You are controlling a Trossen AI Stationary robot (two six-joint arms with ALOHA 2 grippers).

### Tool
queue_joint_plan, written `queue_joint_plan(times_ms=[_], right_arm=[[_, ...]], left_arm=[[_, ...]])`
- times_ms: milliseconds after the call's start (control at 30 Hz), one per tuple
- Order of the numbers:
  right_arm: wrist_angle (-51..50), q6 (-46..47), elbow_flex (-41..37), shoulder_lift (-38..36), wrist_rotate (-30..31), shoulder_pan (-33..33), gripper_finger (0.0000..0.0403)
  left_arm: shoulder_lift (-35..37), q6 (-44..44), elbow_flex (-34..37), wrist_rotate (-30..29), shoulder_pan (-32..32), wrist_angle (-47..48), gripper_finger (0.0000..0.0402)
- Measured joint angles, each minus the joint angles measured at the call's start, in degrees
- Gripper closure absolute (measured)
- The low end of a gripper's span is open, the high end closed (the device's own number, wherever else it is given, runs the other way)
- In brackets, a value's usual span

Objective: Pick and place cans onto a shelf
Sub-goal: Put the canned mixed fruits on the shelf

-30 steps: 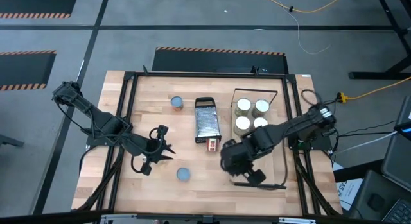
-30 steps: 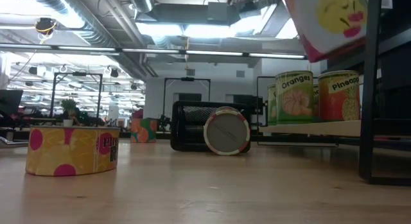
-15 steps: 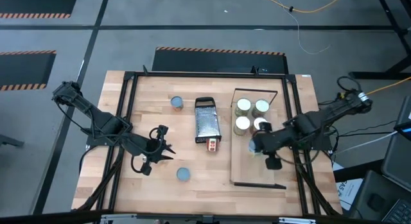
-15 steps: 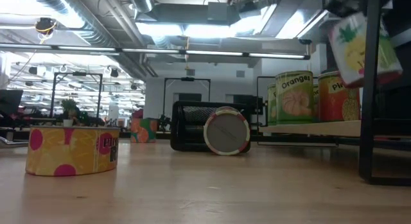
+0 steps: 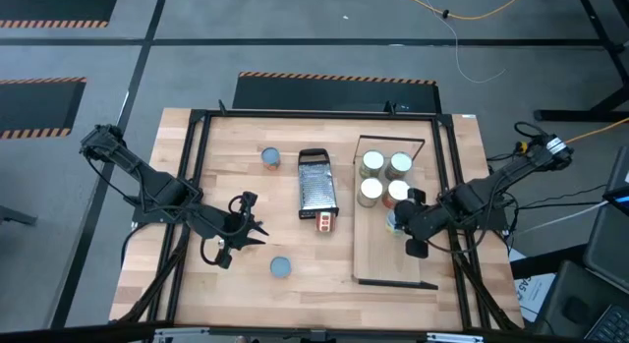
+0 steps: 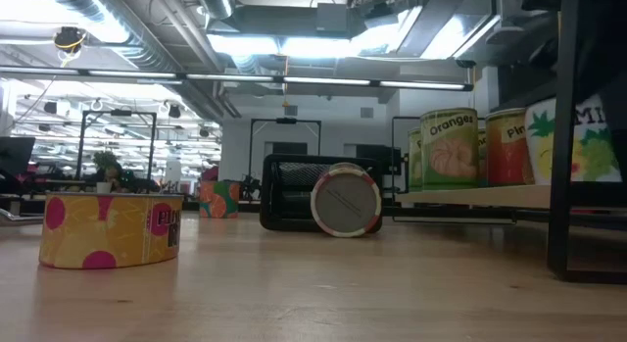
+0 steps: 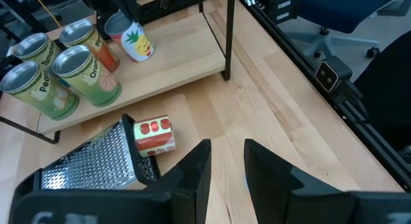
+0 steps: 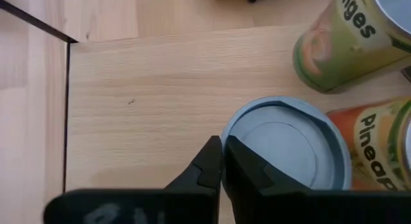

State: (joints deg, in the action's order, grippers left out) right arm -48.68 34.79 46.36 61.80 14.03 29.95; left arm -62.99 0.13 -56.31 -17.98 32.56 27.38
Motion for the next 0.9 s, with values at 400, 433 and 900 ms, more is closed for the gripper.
queue_joint_plan(times_ms=[400, 433, 900], right_arm=[[-0.2, 0.8, -0.2, 0.0, -0.8, 0.0, 0.0381], [-0.2, 0.8, -0.2, 0.0, -0.9, 0.0, 0.0379], [-0.3, 1.1, -0.3, 0.0, -2.3, 0.0, 0.0313]], left_arm=[[0.0, 0.0, 0.0, 0.0, 0.0, 0.0, 0.0315], [0.0, 0.0, 0.0, 0.0, 0.0, 0.0, 0.0315], [0.0, 0.0, 0.0, 0.0, 0.0, 0.0, 0.0315]])
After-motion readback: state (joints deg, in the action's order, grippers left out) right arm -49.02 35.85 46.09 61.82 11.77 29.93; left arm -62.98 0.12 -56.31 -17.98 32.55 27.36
